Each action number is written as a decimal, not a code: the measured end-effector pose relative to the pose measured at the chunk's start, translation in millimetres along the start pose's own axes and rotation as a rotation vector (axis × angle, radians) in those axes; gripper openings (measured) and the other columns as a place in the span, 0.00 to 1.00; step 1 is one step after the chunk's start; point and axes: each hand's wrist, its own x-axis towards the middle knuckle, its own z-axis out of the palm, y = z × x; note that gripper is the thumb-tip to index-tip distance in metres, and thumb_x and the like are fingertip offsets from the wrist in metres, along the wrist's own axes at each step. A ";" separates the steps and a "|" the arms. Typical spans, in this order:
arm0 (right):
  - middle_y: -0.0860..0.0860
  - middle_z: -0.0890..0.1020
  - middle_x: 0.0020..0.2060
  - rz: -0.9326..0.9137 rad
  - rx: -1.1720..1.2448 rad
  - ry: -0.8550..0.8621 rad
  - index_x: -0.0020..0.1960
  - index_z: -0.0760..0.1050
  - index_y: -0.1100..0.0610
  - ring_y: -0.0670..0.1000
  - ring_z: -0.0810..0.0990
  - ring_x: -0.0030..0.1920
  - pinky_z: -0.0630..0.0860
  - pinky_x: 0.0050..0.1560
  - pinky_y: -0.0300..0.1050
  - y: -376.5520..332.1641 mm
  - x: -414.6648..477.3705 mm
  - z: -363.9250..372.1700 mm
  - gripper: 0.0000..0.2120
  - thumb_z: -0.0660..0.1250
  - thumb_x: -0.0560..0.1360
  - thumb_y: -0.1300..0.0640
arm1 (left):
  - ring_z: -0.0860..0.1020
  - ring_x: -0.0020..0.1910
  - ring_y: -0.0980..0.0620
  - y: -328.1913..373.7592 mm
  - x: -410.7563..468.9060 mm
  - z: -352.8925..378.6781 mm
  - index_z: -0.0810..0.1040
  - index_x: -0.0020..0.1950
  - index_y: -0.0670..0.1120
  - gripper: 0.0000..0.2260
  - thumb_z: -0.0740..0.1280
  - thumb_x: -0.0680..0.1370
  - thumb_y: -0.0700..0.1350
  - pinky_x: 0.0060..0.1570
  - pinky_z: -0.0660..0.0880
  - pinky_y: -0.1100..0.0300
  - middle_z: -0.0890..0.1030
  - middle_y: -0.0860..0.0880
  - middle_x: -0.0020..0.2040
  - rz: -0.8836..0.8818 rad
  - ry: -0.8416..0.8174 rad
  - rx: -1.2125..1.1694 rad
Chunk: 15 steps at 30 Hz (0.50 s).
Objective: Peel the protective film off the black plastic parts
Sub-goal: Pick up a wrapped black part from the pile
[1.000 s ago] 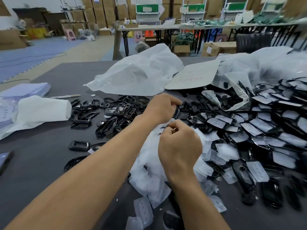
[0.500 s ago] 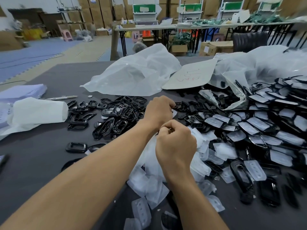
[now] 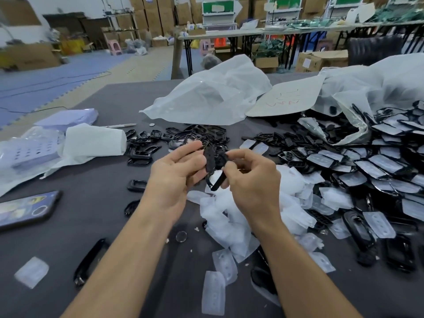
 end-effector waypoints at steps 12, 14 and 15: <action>0.54 0.83 0.32 0.309 0.366 -0.212 0.45 0.82 0.61 0.51 0.78 0.28 0.78 0.34 0.43 4.5 -13.2 23.4 0.02 0.72 0.76 0.65 | 0.85 0.42 0.64 -19.8 -28.2 -23.9 0.84 0.53 0.67 0.23 0.78 0.73 0.36 0.45 0.78 0.73 0.86 0.65 0.40 0.523 0.053 0.782; 0.53 0.84 0.32 0.326 0.376 -0.178 0.46 0.81 0.61 0.50 0.80 0.27 0.78 0.32 0.42 6.4 -10.1 22.7 0.02 0.71 0.77 0.66 | 0.85 0.46 0.65 -17.3 -28.2 -25.4 0.84 0.55 0.67 0.25 0.79 0.71 0.37 0.48 0.78 0.73 0.86 0.65 0.45 0.536 0.118 0.752; 0.53 0.84 0.32 0.326 0.380 -0.157 0.47 0.81 0.61 0.50 0.80 0.27 0.78 0.31 0.41 6.6 -9.2 22.9 0.02 0.71 0.78 0.67 | 0.85 0.49 0.65 -15.6 -28.4 -25.1 0.84 0.57 0.66 0.25 0.80 0.71 0.37 0.50 0.78 0.72 0.86 0.66 0.48 0.531 0.180 0.706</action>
